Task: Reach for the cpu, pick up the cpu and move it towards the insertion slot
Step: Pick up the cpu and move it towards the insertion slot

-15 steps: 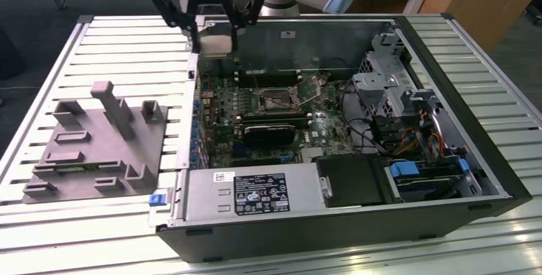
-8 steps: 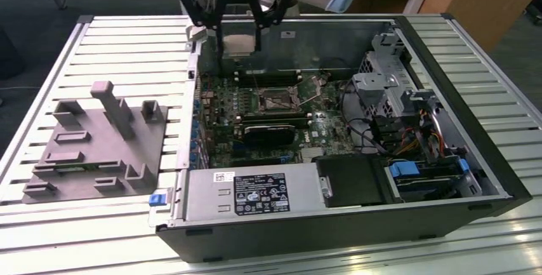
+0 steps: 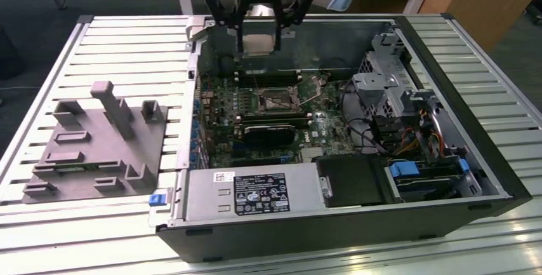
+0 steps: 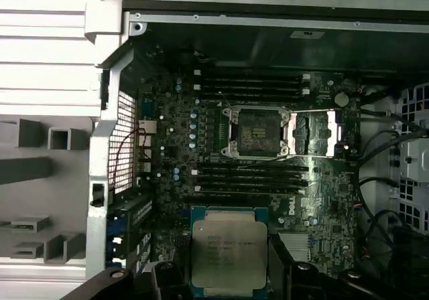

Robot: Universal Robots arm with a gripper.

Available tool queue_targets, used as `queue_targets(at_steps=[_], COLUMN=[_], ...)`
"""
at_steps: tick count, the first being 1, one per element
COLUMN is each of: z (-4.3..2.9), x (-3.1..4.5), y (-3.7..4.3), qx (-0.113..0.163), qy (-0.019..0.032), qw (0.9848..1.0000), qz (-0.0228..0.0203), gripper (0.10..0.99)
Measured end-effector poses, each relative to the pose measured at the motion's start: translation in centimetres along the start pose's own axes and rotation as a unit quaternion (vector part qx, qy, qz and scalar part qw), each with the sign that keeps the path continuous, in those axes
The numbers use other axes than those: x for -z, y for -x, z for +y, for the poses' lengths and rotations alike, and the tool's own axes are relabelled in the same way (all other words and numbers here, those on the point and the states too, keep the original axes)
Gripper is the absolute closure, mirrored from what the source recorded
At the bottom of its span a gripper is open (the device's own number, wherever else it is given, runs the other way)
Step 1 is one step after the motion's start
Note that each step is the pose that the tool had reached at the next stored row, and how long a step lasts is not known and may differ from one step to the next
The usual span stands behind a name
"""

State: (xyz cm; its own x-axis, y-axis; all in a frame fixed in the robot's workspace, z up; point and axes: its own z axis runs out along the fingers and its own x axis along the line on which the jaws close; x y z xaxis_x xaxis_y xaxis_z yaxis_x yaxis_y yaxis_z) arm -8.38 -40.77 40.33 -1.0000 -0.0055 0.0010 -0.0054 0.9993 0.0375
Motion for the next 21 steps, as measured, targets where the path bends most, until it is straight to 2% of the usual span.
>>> queue_targets(at_steps=[5,8,15,21], z=[0.00,0.15,1.09,2.02], x=[0.00,-0.06,-0.52,-0.97], y=[1.53,1.98,2.45,2.54], qx=[0.000,0.000,0.000,0.000], qy=[0.0000,0.0000,0.0000,0.0000], qw=[1.0000,1.0000,1.0000,1.0000], qz=[0.0000,0.0000,0.0001,0.0000], gripper=[0.545,0.545,0.545,0.545])
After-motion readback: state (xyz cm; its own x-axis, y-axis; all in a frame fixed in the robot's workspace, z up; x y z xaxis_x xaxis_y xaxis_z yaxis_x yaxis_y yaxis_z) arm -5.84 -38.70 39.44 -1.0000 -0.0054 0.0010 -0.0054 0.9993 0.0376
